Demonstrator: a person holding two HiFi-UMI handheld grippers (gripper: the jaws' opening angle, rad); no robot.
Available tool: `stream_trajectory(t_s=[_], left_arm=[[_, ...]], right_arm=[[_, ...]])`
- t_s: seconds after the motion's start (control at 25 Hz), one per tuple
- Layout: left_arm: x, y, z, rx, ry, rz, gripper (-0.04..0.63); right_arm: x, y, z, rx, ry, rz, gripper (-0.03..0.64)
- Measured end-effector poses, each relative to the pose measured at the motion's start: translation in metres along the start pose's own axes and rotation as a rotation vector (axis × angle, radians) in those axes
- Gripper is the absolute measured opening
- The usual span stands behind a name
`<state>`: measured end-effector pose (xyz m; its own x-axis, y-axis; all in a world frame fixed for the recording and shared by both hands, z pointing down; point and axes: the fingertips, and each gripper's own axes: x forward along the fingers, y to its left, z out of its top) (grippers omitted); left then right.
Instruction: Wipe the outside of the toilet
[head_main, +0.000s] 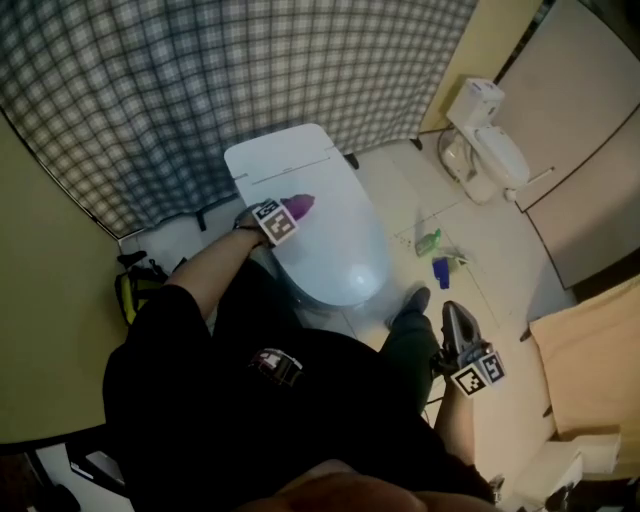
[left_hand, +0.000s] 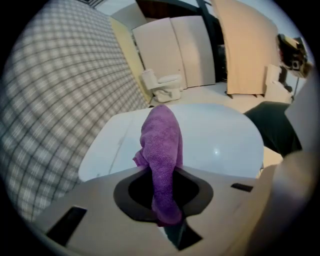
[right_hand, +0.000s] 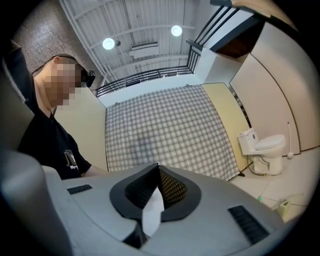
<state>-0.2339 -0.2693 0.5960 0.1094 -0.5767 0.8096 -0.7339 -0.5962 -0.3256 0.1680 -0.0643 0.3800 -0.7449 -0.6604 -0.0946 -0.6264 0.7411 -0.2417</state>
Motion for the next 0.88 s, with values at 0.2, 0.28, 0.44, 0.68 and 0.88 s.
stream_trajectory(t_s=[0.2, 0.28, 0.44, 0.68, 0.88], left_arm=[[-0.005, 0.157, -0.089, -0.221, 0.037, 0.179, 0.057], [-0.002, 0.207, -0.109, -0.347, 0.011, 0.199, 0.057], [0.018, 0.275, -0.132, -0.444, -0.016, 0.227, 0.057], [0.074, 0.313, -0.154, -0.436, 0.015, 0.202, 0.057], [0.104, 0.313, -0.145, -0.258, 0.029, 0.208, 0.057]], right_arm=[[0.044, -0.008, -0.006, 0.032, 0.048, -0.012, -0.011], [0.063, -0.015, -0.011, 0.031, 0.071, -0.039, -0.011], [0.097, -0.031, -0.019, 0.025, 0.125, -0.079, -0.011], [0.144, -0.043, -0.033, 0.023, 0.221, -0.082, -0.011], [0.173, -0.048, -0.043, 0.034, 0.262, -0.062, -0.011]])
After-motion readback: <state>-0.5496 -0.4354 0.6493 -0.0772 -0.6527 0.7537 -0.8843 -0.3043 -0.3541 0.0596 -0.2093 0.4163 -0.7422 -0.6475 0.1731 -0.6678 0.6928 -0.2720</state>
